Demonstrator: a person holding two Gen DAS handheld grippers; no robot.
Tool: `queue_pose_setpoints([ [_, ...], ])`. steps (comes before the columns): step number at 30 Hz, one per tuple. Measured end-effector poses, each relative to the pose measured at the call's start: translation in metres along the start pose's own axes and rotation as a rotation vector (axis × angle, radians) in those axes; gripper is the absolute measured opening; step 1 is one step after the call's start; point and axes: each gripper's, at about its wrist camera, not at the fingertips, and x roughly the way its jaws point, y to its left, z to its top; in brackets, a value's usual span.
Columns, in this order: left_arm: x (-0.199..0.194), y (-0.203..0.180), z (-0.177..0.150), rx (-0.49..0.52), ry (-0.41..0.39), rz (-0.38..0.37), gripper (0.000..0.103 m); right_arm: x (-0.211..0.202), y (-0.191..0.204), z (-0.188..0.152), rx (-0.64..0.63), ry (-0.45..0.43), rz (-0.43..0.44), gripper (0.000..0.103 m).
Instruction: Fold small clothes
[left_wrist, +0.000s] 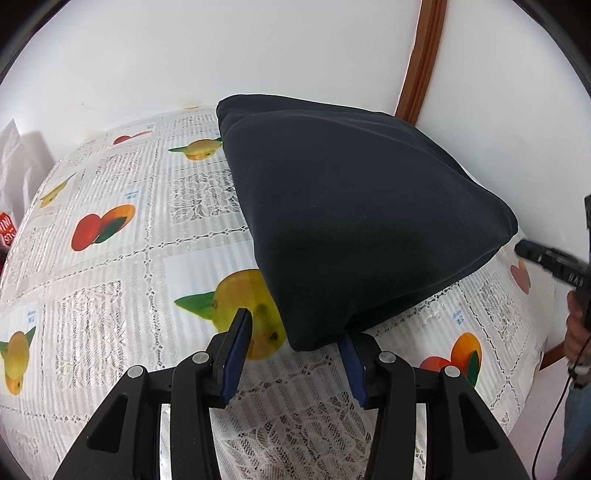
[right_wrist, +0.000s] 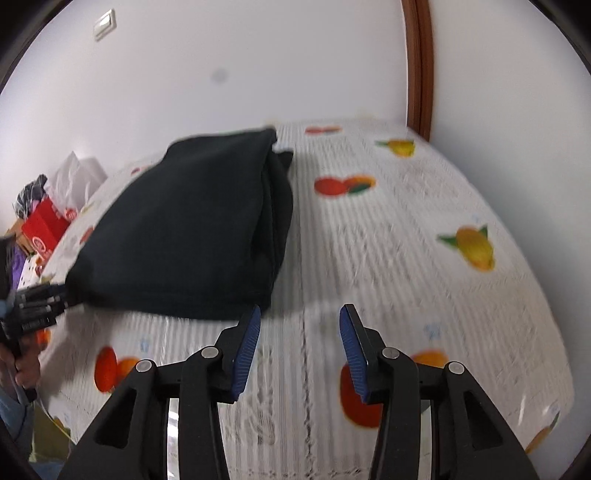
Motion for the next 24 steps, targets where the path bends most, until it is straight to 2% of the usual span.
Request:
queue_pose_setpoints([
  [5, -0.002, -0.002, 0.001, -0.018, 0.001, 0.002, 0.042, 0.027, 0.01, -0.001, 0.059, -0.001, 0.068, 0.044],
  [7, -0.002, -0.003, 0.002, -0.02, -0.004, 0.004, 0.036, 0.038, 0.014, 0.004, 0.083, -0.009, 0.097, 0.043],
  [8, -0.001, -0.004, 0.003, -0.013, -0.003, 0.005, 0.026, 0.043, 0.016, 0.007, 0.092, -0.003, 0.107, 0.029],
  [9, -0.001, -0.005, 0.005, -0.006, -0.011, 0.017, 0.015, 0.049, 0.018, 0.009, 0.098, 0.0, 0.127, 0.024],
  [11, -0.001, -0.005, 0.009, 0.0, -0.026, 0.045, 0.014, 0.053, 0.024, 0.015, 0.095, -0.022, 0.12, 0.017],
  [13, 0.004, -0.002, 0.018, -0.007, -0.029, 0.064, 0.014, 0.059, 0.028, 0.027, 0.075, -0.04, 0.109, 0.016],
  [19, 0.015, 0.012, 0.036, -0.084, 0.012, 0.068, 0.014, 0.077, 0.031, 0.048, 0.081, -0.022, 0.103, 0.019],
  [24, -0.006, 0.006, 0.027, -0.102, 0.016, 0.078, 0.015, 0.057, 0.029, 0.039, 0.057, 0.009, 0.017, 0.024],
])
